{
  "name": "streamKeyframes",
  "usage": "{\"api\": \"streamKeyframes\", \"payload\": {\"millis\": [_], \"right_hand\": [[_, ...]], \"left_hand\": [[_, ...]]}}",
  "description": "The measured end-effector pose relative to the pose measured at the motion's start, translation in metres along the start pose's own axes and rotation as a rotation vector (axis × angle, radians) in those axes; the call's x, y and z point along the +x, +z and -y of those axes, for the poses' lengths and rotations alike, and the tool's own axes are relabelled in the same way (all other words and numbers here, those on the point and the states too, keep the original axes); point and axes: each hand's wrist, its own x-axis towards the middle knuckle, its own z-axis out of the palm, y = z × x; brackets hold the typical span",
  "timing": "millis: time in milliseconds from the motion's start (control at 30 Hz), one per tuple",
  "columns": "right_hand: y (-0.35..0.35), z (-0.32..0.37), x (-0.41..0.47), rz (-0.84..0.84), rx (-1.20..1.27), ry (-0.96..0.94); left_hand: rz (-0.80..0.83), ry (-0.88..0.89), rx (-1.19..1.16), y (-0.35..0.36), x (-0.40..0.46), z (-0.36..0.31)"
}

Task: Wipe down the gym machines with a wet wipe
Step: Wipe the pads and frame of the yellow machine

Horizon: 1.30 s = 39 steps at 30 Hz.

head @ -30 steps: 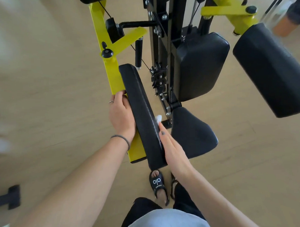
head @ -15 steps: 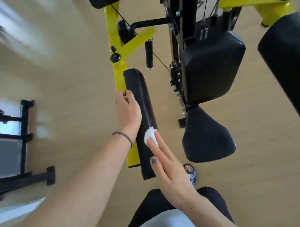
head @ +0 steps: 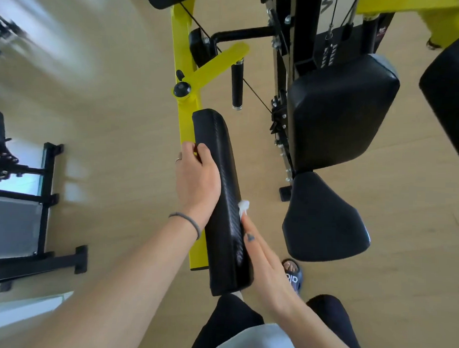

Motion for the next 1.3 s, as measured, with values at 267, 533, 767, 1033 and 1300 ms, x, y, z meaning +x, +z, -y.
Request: {"api": "streamKeyframes", "payload": {"millis": [267,533,767,1033,1300], "right_hand": [[-0.007,0.059,0.129,0.022,0.103,0.165],[-0.013,-0.012,0.095,0.078,0.204,0.441],[-0.014,0.062,0.151,0.041,0.041,0.194],[-0.005,0.050,0.080,0.012,-0.143,0.020],[0.007,0.069,0.112,-0.038,-0.170,-0.038]], "left_hand": [[-0.005,-0.002,0.041,-0.002,-0.003,-0.003],[0.000,0.008,0.050,-0.003,-0.002,-0.004],[-0.003,0.014,0.047,-0.003,-0.002,-0.005],[-0.001,0.002,0.055,-0.003,-0.001,-0.007],[-0.008,0.017,0.057,-0.002,0.001,-0.003]]}}
